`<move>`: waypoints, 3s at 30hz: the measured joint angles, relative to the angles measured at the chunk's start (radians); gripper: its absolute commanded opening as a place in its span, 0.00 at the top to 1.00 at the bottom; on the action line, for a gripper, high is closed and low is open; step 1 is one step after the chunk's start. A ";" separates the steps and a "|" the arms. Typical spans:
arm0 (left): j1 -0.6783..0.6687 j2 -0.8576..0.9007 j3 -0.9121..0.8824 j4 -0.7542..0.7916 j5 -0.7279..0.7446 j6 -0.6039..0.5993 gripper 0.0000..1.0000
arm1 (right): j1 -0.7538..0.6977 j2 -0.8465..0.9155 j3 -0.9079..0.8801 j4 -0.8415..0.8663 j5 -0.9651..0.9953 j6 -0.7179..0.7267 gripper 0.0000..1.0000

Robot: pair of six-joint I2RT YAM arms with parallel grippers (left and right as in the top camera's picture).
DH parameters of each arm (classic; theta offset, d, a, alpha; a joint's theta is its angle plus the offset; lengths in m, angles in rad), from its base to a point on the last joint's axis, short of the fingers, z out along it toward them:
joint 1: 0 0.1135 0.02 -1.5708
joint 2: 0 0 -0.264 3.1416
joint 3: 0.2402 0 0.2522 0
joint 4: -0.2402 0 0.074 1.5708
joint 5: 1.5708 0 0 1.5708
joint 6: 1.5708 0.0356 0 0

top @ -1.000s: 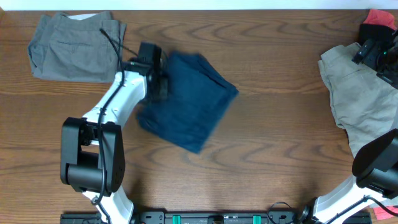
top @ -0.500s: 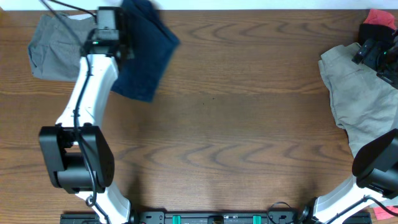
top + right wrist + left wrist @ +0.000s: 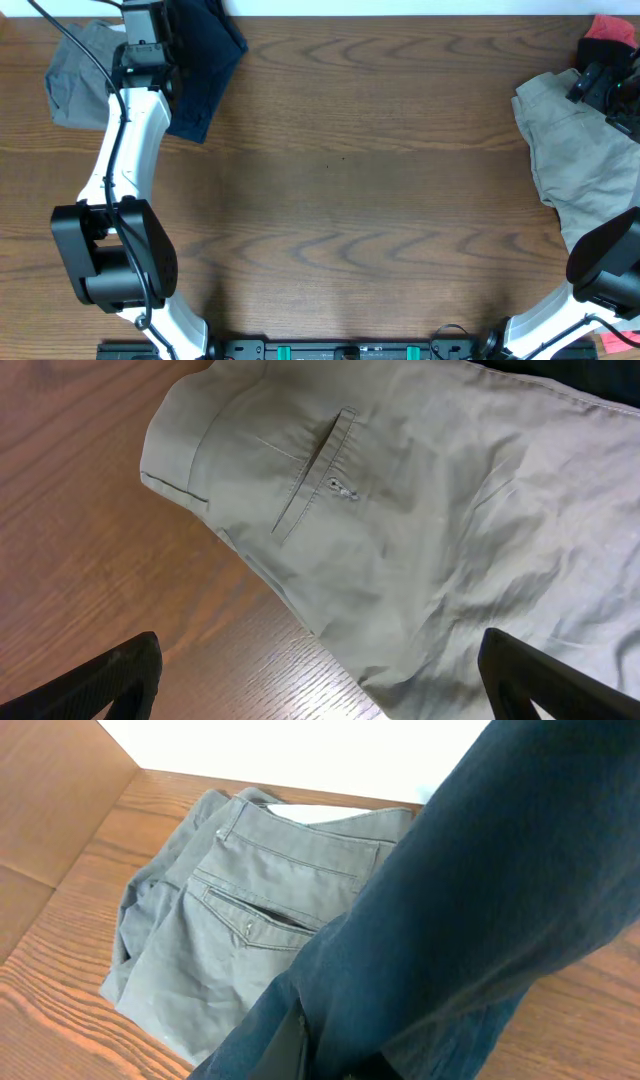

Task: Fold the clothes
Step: 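Lift the folded navy trousers and carry them to the top-left stack, then lower the navy trousers onto the grey trousers stack and release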

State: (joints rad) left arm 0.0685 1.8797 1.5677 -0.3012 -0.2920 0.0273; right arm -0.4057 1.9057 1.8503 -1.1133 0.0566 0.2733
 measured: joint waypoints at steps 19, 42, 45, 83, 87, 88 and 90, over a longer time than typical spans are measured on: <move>0.007 0.000 0.000 0.018 -0.111 -0.084 0.94 | 0.000 0.000 0.000 0.000 0.000 0.000 0.01; 0.001 -0.035 0.000 0.023 -0.134 -0.079 0.94 | 0.000 0.000 0.000 0.000 0.000 0.000 0.01; 0.000 -0.056 0.000 0.023 -0.135 -0.079 0.94 | 0.000 0.000 0.000 0.000 0.000 0.000 0.02; 0.192 0.187 0.000 0.280 -0.156 -0.124 0.44 | 0.000 0.000 0.000 0.000 0.000 0.000 0.01; 0.189 0.177 0.000 0.235 -0.156 -0.098 0.27 | 0.000 0.000 0.000 0.000 0.000 0.000 0.01; 0.187 0.172 0.000 0.214 -0.156 -0.094 0.19 | 0.000 0.000 0.000 0.000 0.000 0.000 0.01; 0.181 0.151 0.000 0.169 -0.155 -0.087 0.02 | 0.000 0.000 0.000 0.000 0.000 0.000 0.01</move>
State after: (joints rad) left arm 0.2497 2.0304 1.5673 -0.1322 -0.4473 -0.0601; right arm -0.4057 1.9057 1.8503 -1.1133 0.0566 0.2733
